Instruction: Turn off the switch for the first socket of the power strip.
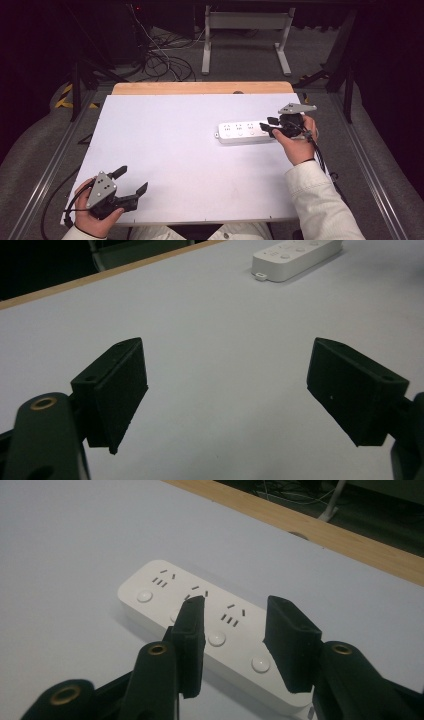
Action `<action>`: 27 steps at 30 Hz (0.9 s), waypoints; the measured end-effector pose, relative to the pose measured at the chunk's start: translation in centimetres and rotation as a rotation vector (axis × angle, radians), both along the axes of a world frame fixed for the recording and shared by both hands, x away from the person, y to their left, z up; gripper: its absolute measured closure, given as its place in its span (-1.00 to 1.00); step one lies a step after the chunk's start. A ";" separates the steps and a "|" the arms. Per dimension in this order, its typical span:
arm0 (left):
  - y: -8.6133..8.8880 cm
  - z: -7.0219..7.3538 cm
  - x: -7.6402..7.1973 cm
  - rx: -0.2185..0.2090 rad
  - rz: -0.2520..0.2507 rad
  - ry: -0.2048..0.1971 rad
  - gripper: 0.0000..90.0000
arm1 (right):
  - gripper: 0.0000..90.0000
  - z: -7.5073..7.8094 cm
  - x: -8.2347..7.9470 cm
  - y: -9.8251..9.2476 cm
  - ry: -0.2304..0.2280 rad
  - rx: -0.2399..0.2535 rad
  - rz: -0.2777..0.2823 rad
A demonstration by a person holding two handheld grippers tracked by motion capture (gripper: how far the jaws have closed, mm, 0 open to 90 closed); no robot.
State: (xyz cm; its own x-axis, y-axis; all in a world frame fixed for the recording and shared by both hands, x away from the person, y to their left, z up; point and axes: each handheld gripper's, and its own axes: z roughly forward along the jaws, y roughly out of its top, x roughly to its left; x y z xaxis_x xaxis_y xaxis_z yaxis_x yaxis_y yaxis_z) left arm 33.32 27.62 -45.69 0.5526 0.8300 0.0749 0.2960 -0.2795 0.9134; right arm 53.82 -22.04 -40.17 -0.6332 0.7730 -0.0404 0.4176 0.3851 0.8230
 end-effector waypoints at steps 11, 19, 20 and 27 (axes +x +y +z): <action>0.1 0.0 0.0 0.008 -0.001 -0.004 -0.63 | 0.67 -1.1 1.6 0.0 0.037 -0.029 -0.023; 0.1 0.0 0.0 0.010 0.000 -0.005 -0.62 | 0.98 -1.9 2.3 0.1 0.064 -0.069 -0.011; 0.1 0.0 0.0 0.010 0.000 -0.006 -0.62 | 1.00 -2.0 2.4 0.1 0.068 -0.073 -0.011; 0.1 0.0 0.0 0.011 0.000 -0.006 -0.63 | 1.00 -2.8 3.1 0.3 0.111 -0.097 -0.019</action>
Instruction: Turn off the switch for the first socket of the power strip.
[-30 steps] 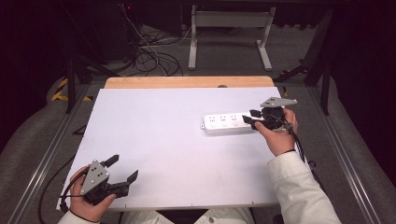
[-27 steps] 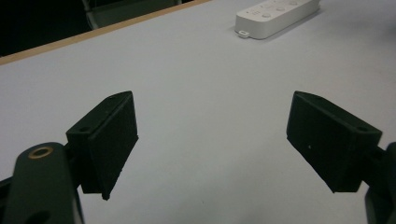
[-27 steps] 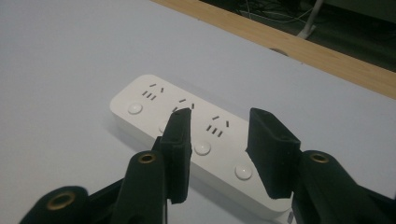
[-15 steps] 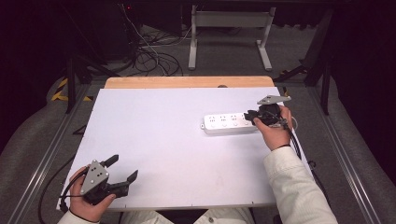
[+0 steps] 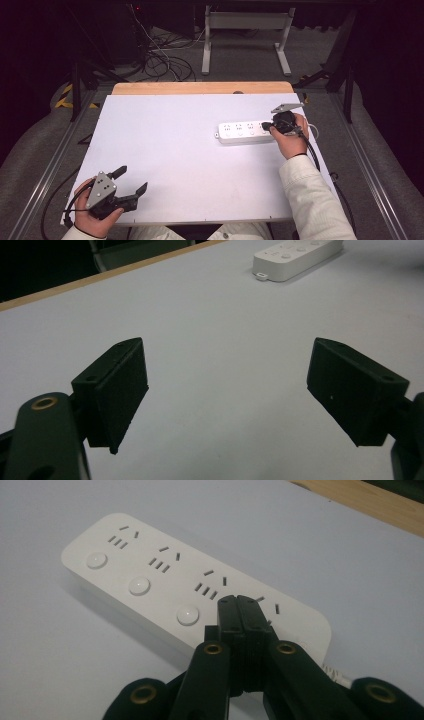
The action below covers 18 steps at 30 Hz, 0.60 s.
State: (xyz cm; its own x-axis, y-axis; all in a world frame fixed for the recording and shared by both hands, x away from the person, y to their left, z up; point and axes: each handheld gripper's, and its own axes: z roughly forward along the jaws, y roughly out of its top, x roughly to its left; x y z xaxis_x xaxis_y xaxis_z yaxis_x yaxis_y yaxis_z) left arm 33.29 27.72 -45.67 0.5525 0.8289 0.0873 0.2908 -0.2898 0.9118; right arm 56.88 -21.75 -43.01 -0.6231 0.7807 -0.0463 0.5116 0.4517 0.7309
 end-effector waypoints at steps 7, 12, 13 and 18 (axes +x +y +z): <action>-0.1 0.0 0.0 -0.006 -0.001 0.009 -0.61 | 1.00 -0.6 0.4 0.1 0.016 -0.024 -0.005; 0.0 0.0 0.0 -0.004 -0.001 0.011 -0.61 | 1.00 -1.0 0.7 0.1 0.030 -0.043 -0.010; 0.0 0.0 0.0 -0.004 -0.001 0.011 -0.61 | 1.00 -1.1 0.7 0.1 0.033 -0.042 -0.008; 0.0 0.0 0.0 0.004 0.000 0.008 -0.61 | 1.00 -1.4 0.9 0.2 0.035 -0.063 -0.012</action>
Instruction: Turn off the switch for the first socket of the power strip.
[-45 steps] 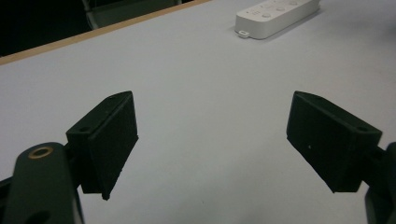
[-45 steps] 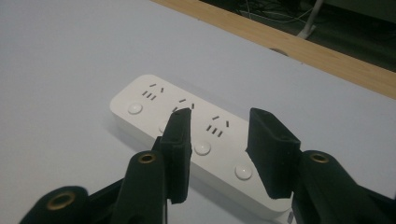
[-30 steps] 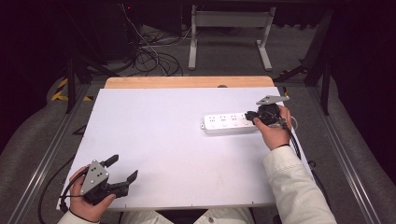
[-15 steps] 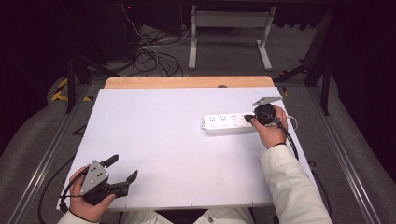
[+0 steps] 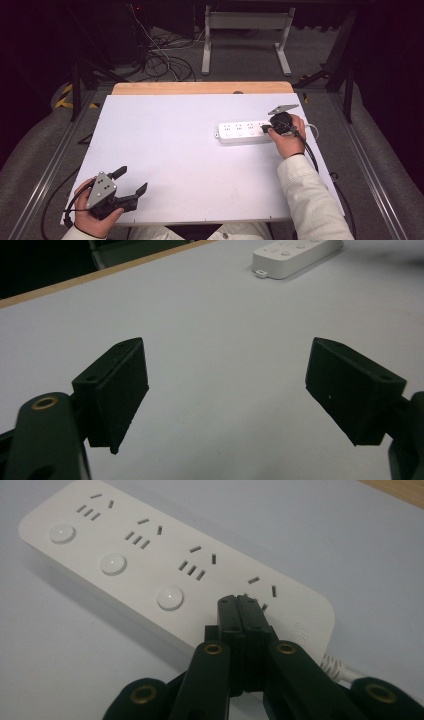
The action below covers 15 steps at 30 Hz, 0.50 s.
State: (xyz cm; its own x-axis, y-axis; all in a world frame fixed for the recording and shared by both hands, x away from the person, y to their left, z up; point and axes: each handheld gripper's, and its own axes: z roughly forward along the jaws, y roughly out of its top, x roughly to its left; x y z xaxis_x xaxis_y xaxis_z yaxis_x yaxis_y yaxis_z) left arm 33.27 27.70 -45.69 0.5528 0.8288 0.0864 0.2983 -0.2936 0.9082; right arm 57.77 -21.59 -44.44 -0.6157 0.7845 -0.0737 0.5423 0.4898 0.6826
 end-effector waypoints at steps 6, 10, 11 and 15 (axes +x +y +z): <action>0.0 0.0 0.0 0.000 0.000 0.000 -0.61 | 1.00 -0.3 0.1 0.0 0.003 -0.003 0.000; 0.0 0.0 0.0 0.000 -0.001 -0.001 -0.61 | 1.00 -0.3 0.1 0.0 0.000 -0.006 0.002; 0.0 0.0 0.0 0.001 0.000 -0.003 -0.61 | 1.00 -0.3 0.2 0.0 0.000 -0.006 0.003; 0.0 0.0 0.0 -0.002 -0.001 -0.001 -0.61 | 1.00 -0.4 0.2 0.1 -0.003 -0.005 -0.001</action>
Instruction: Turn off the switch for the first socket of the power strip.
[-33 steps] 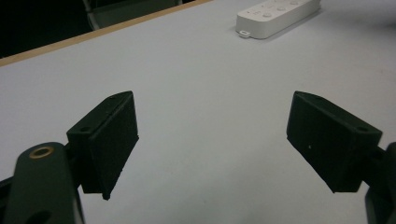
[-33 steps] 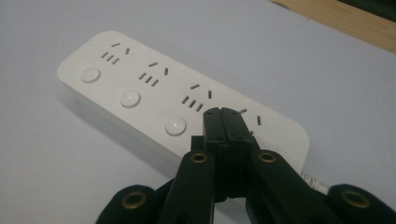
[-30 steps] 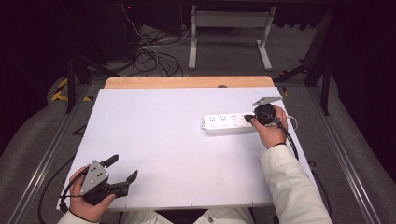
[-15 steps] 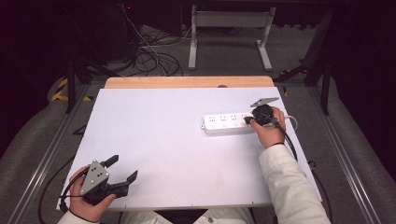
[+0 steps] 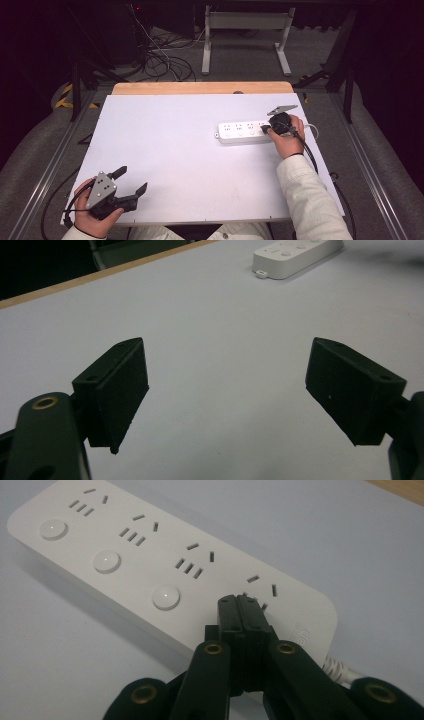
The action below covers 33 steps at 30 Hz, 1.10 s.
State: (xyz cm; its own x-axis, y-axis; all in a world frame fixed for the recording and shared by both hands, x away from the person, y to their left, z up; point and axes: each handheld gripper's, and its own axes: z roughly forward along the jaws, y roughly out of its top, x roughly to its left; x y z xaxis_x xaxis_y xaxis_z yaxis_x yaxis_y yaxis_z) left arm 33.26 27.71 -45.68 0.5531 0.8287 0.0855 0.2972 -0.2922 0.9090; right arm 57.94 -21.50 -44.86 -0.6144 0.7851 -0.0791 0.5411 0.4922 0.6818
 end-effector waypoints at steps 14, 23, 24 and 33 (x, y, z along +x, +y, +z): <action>0.0 0.0 0.0 0.002 0.000 -0.003 -0.61 | 1.00 -0.3 0.0 -0.1 -0.003 0.013 -0.013; 0.0 0.0 0.0 0.003 -0.001 -0.005 -0.61 | 1.00 -0.3 -0.2 0.0 -0.011 0.006 -0.019; 0.0 0.0 0.0 0.003 0.000 -0.006 -0.61 | 1.00 -0.3 -0.2 0.1 -0.012 0.005 -0.019; 0.0 0.0 0.0 0.004 -0.004 -0.007 -0.61 | 1.00 -0.6 -0.4 -0.1 -0.027 0.031 -0.032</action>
State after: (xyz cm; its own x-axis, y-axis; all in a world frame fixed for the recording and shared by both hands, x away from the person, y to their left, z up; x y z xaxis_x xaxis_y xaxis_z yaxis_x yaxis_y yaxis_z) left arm 33.23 27.74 -45.63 0.5554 0.8264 0.0931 0.2894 -0.2971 0.9099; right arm 57.57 -21.61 -45.47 -0.5868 0.8066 -0.0706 0.5372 0.4531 0.7114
